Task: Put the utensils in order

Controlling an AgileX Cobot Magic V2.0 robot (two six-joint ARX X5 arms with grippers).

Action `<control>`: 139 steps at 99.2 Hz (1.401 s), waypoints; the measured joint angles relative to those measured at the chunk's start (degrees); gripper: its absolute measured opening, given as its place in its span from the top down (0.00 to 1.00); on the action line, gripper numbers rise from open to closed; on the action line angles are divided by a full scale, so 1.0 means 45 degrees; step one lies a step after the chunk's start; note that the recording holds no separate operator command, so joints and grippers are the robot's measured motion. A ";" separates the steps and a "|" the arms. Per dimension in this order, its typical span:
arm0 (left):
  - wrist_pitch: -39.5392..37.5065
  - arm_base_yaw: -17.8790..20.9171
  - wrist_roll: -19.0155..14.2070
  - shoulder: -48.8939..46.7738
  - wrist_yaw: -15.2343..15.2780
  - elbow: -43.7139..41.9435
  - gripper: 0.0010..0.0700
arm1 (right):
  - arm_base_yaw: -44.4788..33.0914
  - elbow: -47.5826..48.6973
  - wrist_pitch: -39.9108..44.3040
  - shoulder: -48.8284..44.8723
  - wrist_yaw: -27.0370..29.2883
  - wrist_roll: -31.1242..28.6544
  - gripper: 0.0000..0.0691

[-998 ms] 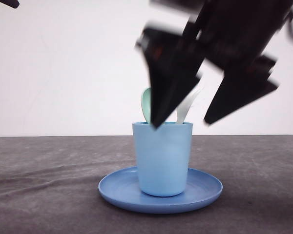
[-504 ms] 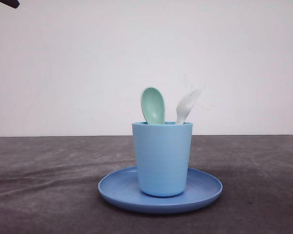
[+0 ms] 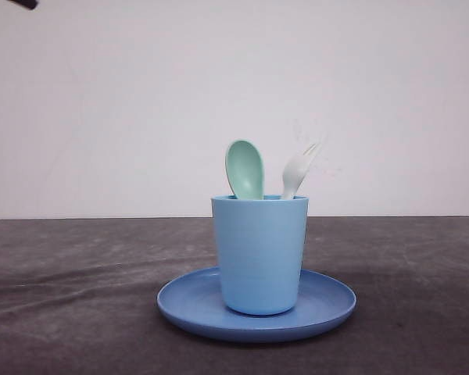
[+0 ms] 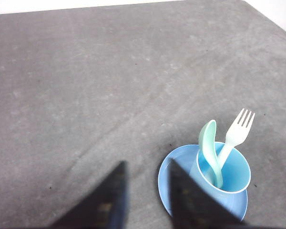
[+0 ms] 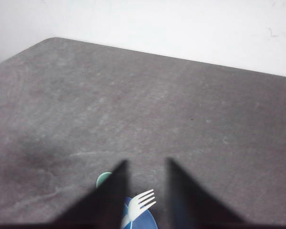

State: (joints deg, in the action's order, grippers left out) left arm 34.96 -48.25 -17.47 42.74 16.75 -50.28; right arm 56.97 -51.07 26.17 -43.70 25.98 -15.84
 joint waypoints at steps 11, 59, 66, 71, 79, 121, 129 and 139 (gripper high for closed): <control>0.0005 0.0000 0.0005 0.0000 0.0000 -0.0005 0.97 | 0.0000 0.0000 0.0000 -0.0010 0.0233 0.0097 0.98; 0.0039 0.0000 0.0005 0.0000 0.0000 -0.0005 0.98 | 0.0000 0.0000 0.0000 -0.0010 0.0233 0.0131 0.99; 0.0039 0.0000 0.0005 0.0000 0.0000 -0.0005 0.98 | 0.0000 0.0000 0.0000 -0.0010 0.0233 0.0131 0.99; 0.0039 0.0000 0.0005 0.0000 0.0000 -0.0005 0.98 | 0.0000 0.0000 0.0000 -0.0010 0.0233 0.0131 0.99; 0.0044 0.0000 0.0005 0.0000 0.0000 0.0000 0.98 | 0.0000 0.0000 0.0000 -0.0010 0.0233 0.0131 0.99; -0.0874 0.0937 0.1375 -0.0267 0.0461 0.0015 0.98 | 0.0000 0.0000 0.0000 -0.0005 0.0233 0.0131 0.99; -0.1758 0.1797 0.1792 -0.0495 0.0505 0.0243 0.98 | 0.0000 0.0000 0.0000 -0.0010 0.0233 0.0131 0.99; -0.2482 0.3113 0.2040 -0.0903 0.0515 0.1039 0.98 | 0.0000 0.0000 0.0000 -0.0010 0.0238 0.0131 0.99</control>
State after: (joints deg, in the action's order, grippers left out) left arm 23.79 -34.24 -8.29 38.68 19.07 -45.60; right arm 56.97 -51.07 26.17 -43.75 27.05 -15.25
